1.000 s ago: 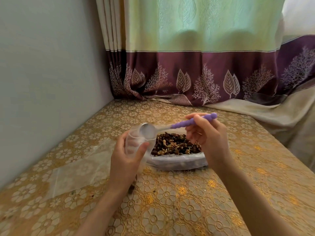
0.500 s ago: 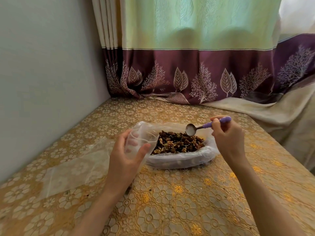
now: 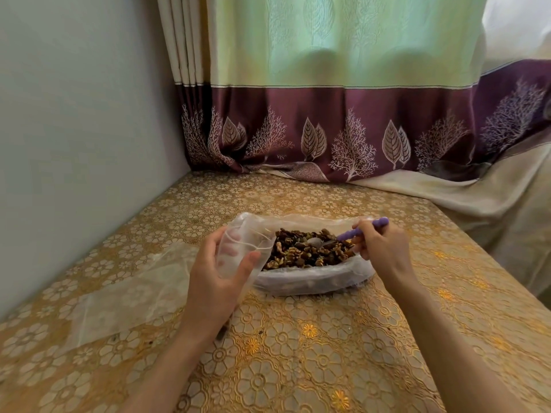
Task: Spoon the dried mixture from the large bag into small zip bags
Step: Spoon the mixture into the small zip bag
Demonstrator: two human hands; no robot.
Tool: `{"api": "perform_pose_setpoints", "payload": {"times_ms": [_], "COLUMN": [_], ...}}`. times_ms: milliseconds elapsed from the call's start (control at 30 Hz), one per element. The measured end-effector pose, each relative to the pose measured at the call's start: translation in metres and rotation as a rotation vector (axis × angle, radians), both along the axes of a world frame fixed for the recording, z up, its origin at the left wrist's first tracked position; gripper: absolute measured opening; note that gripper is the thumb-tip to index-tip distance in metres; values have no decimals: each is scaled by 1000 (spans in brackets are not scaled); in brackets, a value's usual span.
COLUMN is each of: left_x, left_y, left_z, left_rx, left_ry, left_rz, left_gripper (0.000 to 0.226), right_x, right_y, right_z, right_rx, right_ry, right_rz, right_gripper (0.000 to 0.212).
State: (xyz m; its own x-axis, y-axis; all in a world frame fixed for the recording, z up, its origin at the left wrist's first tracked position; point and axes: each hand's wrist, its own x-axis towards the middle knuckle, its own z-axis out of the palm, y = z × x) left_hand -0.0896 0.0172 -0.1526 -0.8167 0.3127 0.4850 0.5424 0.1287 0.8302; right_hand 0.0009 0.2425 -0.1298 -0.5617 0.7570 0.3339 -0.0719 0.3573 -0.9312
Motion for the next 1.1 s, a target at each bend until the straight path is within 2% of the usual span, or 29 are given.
{"api": "perform_pose_setpoints", "payload": {"times_ms": [167,333,633,833,967,1100], "left_x": [0,-1,-2,-4,-3,-3], "left_y": [1,2,1,-1,1,2], "left_z": [-2,-3,1,1,1,1], "left_rx": [-37,-51,14,-7,-33,-2], "left_ry": [-7,-14,-73,-93,-85,-94], "left_rz": [-25,-46,-25,-11,-15,-19], "left_gripper": [80,82,78,74,75,73], "right_x": [-2,-4,-4,1,5,9], "right_y": [-2,-4,-7,-16,-30,-48], "right_z": [-4,-4,0,16,36,49], "right_rx": [-175,-288,-471,-465,-435,-342], "right_ry": [39,60,136,226,294,270], "right_rz": [75,111,114,183,311,439], "right_gripper": [45,35,29,29,31,29]}}
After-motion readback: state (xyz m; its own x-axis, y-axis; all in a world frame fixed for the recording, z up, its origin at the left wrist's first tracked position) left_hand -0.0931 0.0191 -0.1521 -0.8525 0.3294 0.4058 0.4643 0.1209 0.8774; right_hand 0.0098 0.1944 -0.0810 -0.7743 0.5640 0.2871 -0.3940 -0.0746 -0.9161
